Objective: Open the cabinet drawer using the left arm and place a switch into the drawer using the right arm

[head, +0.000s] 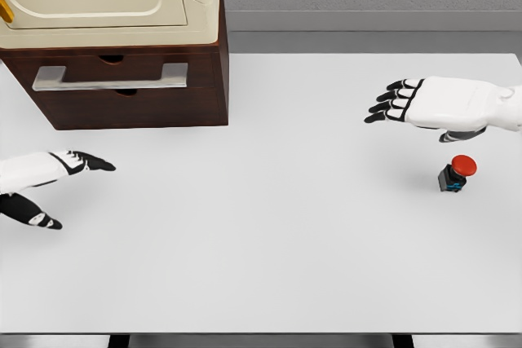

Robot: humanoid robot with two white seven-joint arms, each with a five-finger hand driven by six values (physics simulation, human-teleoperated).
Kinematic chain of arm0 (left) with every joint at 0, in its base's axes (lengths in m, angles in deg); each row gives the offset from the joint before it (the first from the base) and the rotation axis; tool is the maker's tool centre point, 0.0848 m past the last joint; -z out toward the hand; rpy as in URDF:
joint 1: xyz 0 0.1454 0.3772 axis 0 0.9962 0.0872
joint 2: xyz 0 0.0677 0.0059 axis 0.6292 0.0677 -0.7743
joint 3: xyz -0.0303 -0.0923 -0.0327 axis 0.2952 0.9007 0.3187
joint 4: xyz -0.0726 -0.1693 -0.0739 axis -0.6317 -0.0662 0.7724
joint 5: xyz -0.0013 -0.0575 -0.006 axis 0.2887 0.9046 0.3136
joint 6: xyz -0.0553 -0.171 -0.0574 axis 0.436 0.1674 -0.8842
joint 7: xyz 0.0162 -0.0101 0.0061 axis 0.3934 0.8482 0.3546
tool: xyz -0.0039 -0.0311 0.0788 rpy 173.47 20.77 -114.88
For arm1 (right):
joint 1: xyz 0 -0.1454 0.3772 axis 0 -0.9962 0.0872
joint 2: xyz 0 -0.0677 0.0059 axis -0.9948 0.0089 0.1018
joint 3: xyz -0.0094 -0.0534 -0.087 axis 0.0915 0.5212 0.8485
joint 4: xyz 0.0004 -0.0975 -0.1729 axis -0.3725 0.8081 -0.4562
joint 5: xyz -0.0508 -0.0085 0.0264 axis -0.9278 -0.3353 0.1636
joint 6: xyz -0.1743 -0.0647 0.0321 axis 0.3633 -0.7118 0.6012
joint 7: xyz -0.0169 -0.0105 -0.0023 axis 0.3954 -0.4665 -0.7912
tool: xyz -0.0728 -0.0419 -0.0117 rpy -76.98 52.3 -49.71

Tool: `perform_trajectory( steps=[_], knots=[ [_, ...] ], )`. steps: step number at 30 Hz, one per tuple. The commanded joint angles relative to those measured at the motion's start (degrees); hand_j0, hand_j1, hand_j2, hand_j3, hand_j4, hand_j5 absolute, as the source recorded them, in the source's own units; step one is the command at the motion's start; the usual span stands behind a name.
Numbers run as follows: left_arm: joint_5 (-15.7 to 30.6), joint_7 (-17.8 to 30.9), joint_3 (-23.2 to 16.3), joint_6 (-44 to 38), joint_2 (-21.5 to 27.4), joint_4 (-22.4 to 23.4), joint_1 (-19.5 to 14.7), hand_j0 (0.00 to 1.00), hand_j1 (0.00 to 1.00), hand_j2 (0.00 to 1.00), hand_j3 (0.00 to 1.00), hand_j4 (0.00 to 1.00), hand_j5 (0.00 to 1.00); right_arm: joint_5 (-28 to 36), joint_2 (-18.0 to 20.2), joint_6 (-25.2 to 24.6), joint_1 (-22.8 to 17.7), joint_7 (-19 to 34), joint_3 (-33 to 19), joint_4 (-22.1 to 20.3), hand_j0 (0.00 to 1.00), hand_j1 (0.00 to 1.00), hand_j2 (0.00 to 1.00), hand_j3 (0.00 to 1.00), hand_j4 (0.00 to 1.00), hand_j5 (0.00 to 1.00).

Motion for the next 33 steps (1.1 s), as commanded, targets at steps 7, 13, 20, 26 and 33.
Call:
perform_trajectory(
  steps=[7, 13, 20, 26, 33],
  knots=[
    [5.0, 4.2, -7.4, -0.1, -0.1, -8.1, -7.6, 1.00, 1.00, 1.00, 1.00, 1.00, 1.00, 0.8, 0.4, -0.1, 3.0, 0.0, -3.4, 3.9, 1.00, 1.00, 1.00, 1.00, 1.00, 1.00],
    [30.3, 11.8, -7.6, -12.1, -6.1, -10.7, -17.9, 1.00, 1.00, 1.00, 1.00, 1.00, 1.00, 0.8, 8.2, -0.1, 3.8, 0.0, -0.8, 6.0, 1.00, 1.00, 1.00, 1.00, 1.00, 1.00],
    [30.5, 11.8, -7.4, -32.5, -1.5, -10.2, -26.7, 1.00, 1.00, 1.00, 1.00, 1.00, 1.00, 0.5, 10.5, -0.1, 1.8, 0.0, 5.6, 5.9, 1.00, 1.00, 1.00, 1.00, 1.00, 1.00],
    [26.3, 11.8, -7.3, -33.9, -1.0, -7.7, -27.4, 1.00, 1.00, 1.00, 1.00, 1.00, 1.00, 0.3, 10.4, -0.1, 1.1, 0.0, 10.4, 5.9, 1.00, 1.00, 1.00, 1.00, 1.00, 1.00],
    [23.4, 11.8, -7.1, -37.4, -3.5, -4.8, -28.6, 1.00, 1.00, 1.00, 1.00, 1.00, 1.00, 0.3, 9.8, -0.1, 1.1, 0.0, 10.5, 5.9, 1.00, 1.00, 1.00, 1.00, 1.00, 1.00]
  ],
)
